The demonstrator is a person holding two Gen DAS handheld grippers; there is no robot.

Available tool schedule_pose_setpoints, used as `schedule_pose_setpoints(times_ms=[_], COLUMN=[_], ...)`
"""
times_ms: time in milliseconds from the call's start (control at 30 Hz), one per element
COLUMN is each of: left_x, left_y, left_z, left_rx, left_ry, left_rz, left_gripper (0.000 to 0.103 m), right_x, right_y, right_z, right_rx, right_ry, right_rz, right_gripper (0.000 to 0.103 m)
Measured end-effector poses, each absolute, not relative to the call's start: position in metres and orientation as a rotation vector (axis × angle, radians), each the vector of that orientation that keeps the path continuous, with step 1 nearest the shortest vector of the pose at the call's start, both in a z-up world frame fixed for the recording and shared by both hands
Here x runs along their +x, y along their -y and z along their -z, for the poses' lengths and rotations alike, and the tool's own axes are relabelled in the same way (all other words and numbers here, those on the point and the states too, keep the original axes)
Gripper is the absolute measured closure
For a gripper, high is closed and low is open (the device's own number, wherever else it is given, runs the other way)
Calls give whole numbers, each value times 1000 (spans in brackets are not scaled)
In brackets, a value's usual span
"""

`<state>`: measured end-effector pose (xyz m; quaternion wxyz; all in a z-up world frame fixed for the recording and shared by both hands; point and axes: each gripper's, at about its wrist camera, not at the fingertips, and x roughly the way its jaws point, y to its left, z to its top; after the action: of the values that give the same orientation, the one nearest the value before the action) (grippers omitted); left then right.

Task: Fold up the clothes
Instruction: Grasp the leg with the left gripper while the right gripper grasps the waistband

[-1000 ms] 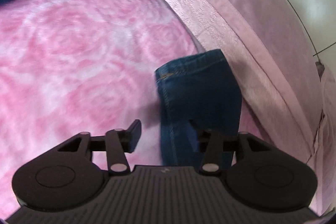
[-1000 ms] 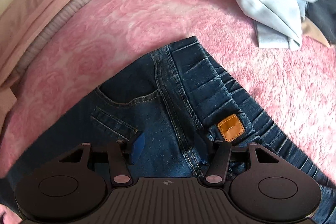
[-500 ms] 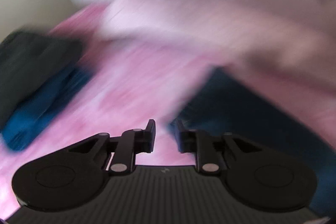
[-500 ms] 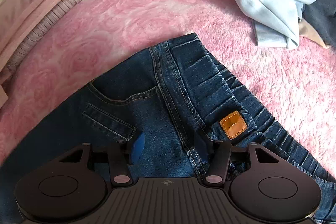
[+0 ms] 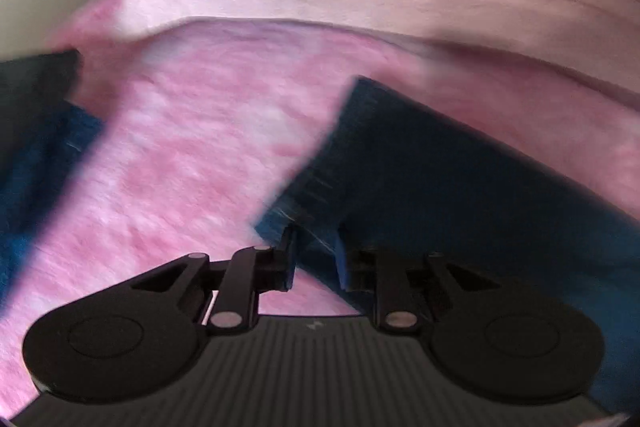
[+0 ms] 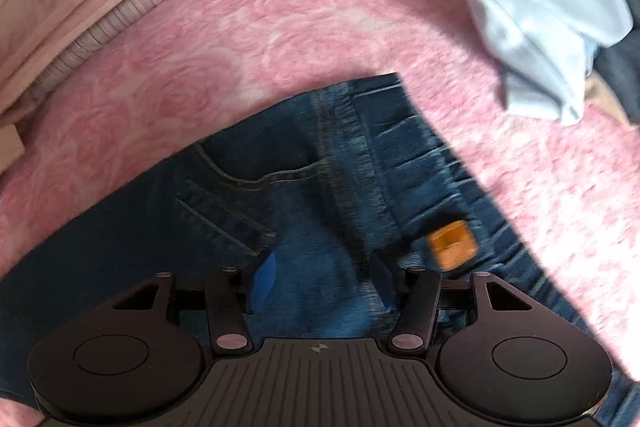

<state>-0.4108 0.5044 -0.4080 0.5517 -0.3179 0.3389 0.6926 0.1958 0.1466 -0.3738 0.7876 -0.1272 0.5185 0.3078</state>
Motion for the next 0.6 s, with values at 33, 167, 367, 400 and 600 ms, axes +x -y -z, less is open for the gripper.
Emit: schedule_pose_setpoints(times_ms=[33, 167, 367, 400, 600], left_x=[-413, -396, -301, -283, -220], left_y=[-502, -476, -409, -398, -368], left_z=[401, 376, 376, 381, 416], left_rx=[-765, -719, -729, -731, -591], left_ry=[-758, -702, -695, -697, -907], left_rz=[-1696, -1629, -1120, -1039, -1005], left_gripper=[85, 89, 88, 88, 94], right_x=[196, 204, 204, 201, 195], right_y=[-142, -113, -98, -101, -106], right_z=[371, 360, 363, 369, 385], right_rx=[-285, -286, -231, -254, -553], right_ry=[-1098, -1052, -1094, -1118, -1033], right_rz=[-652, -627, -778, -828, -916], right_gripper=[47, 47, 47, 47, 84])
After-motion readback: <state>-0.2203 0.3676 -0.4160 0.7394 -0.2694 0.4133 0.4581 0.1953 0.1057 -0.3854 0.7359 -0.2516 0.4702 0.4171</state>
